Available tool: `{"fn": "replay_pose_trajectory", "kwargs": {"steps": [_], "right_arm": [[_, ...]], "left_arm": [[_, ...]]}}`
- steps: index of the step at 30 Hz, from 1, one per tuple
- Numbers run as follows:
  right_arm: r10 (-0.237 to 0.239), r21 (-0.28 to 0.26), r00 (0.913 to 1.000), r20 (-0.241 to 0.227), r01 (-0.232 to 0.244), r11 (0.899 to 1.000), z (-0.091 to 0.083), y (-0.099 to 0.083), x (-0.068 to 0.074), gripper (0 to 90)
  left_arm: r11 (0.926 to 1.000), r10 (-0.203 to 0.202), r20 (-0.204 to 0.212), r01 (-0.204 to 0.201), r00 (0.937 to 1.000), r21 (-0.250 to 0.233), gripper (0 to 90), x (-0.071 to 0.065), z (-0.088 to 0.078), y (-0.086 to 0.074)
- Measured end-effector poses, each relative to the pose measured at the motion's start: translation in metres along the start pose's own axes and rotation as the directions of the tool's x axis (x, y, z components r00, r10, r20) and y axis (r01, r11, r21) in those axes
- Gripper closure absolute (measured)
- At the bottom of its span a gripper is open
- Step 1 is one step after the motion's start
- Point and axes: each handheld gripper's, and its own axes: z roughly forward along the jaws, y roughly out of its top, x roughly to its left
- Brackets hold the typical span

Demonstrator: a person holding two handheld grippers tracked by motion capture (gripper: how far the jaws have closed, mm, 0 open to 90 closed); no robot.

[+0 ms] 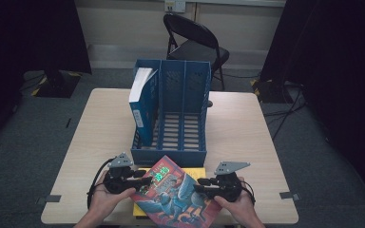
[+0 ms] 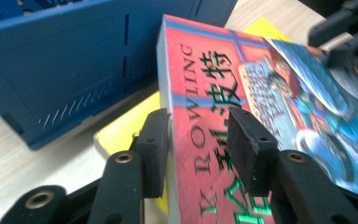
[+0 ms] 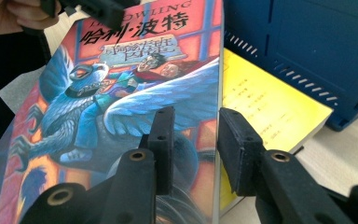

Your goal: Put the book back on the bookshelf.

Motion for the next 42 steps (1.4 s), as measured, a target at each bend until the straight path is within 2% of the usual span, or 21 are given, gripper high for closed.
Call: {"fn": "replay_pose_trajectory", "kwargs": {"steps": [1,3,8,9,14,16,17,18,19,20,22,24,26,29,31,32,35,40,42], "right_arm": [[0.000,0.000,1.0000,0.000,0.000,1.000,0.000,0.000,0.000,67.3],[-0.007,0.007,1.0000,0.002,0.007,1.000,-0.003,-0.002,0.003,67.2],[-0.001,0.005,1.0000,-0.008,0.002,1.000,-0.010,-0.011,0.009,67.3],[0.000,0.008,0.9999,-0.014,0.000,1.000,-0.012,-0.013,0.010,67.3],[-0.013,0.013,0.9995,-0.029,0.013,1.000,-0.009,-0.008,0.007,65.5],[-0.019,0.021,0.9990,-0.041,0.020,1.000,-0.003,-0.003,0.004,62.6],[-0.022,0.028,0.9987,-0.046,0.023,0.999,0.003,0.004,0.001,59.3],[-0.022,0.028,0.9987,-0.046,0.023,0.999,0.003,0.004,0.001,59.3],[-0.026,0.036,0.9986,-0.046,0.028,0.999,0.010,0.012,-0.003,56.4],[-0.026,0.036,0.9986,-0.046,0.028,0.999,0.010,0.012,-0.003,56.4],[-0.026,0.039,0.9978,-0.061,0.028,0.999,0.022,0.022,-0.010,55.2],[0.013,0.047,0.9949,-0.100,-0.008,0.999,0.027,0.023,-0.016,56.4],[0.034,0.043,0.9932,-0.111,-0.030,0.999,0.026,0.020,-0.017,58.2],[0.029,0.038,0.9952,-0.094,-0.026,0.999,0.024,0.019,-0.013,60.8],[0.035,0.035,0.9950,-0.093,-0.032,0.999,0.024,0.018,-0.013,60.8],[0.035,0.035,0.9950,-0.093,-0.032,0.999,0.024,0.018,-0.013,60.8],[0.030,0.034,0.9956,-0.088,-0.027,0.999,0.024,0.018,-0.013,61.0],[0.023,0.030,0.9962,-0.084,-0.021,0.999,0.024,0.018,-0.012,61.0],[0.016,0.030,0.9971,-0.074,-0.014,0.999,0.024,0.018,-0.010,61.1]], "left_arm": [[1.0000,0.000,0.000,0.000,1.0000,0.000,60.8,0.000,0.000,0.000],[0.9995,0.030,-0.003,-0.030,0.9995,0.002,61.3,-0.002,0.004,0.004],[0.9992,0.037,0.024,-0.037,0.9990,0.017,63.0,-0.001,0.013,0.011],[0.9980,0.056,0.021,-0.057,0.9982,0.028,63.4,-0.002,0.015,0.015],[0.9974,0.059,0.046,-0.061,0.9972,0.039,65.3,0.001,0.020,0.021],[0.9982,0.048,0.056,-0.050,0.9973,0.035,65.8,0.003,0.021,0.021],[0.9981,0.054,0.044,-0.055,0.9976,0.029,65.9,0.001,0.021,0.021],[0.9981,0.054,0.044,-0.055,0.9976,0.029,66.0,0.001,0.021,0.021],[0.9985,0.047,0.046,-0.048,0.9979,0.026,65.9,0.002,0.021,0.020],[0.9985,0.047,0.046,-0.048,0.9979,0.026,65.9,0.002,0.021,0.020],[0.9992,0.032,0.049,-0.033,0.9983,0.024,65.7,0.002,0.020,0.020],[0.9994,0.033,0.033,-0.034,0.9989,0.011,66.6,0.000,0.017,0.017],[0.9990,0.037,0.038,-0.038,0.9986,0.024,64.8,0.000,0.011,0.014],[0.9995,0.022,0.041,-0.023,0.9989,0.021,64.5,0.003,-0.002,0.005],[0.9997,0.016,0.027,-0.016,0.9995,0.019,63.4,0.002,-0.012,-0.003],[0.9997,0.016,0.027,-0.016,0.9995,0.019,62.6,0.002,-0.012,-0.003],[0.9999,0.002,-0.001,-0.002,1.0000,0.016,61.4,0.000,-0.031,-0.018],[0.9999,-0.007,-0.011,0.008,0.9999,0.015,55.3,-0.004,-0.043,-0.030],[0.9998,-0.017,0.006,0.017,0.9998,0.013,53.5,-0.005,-0.046,-0.036]]}}
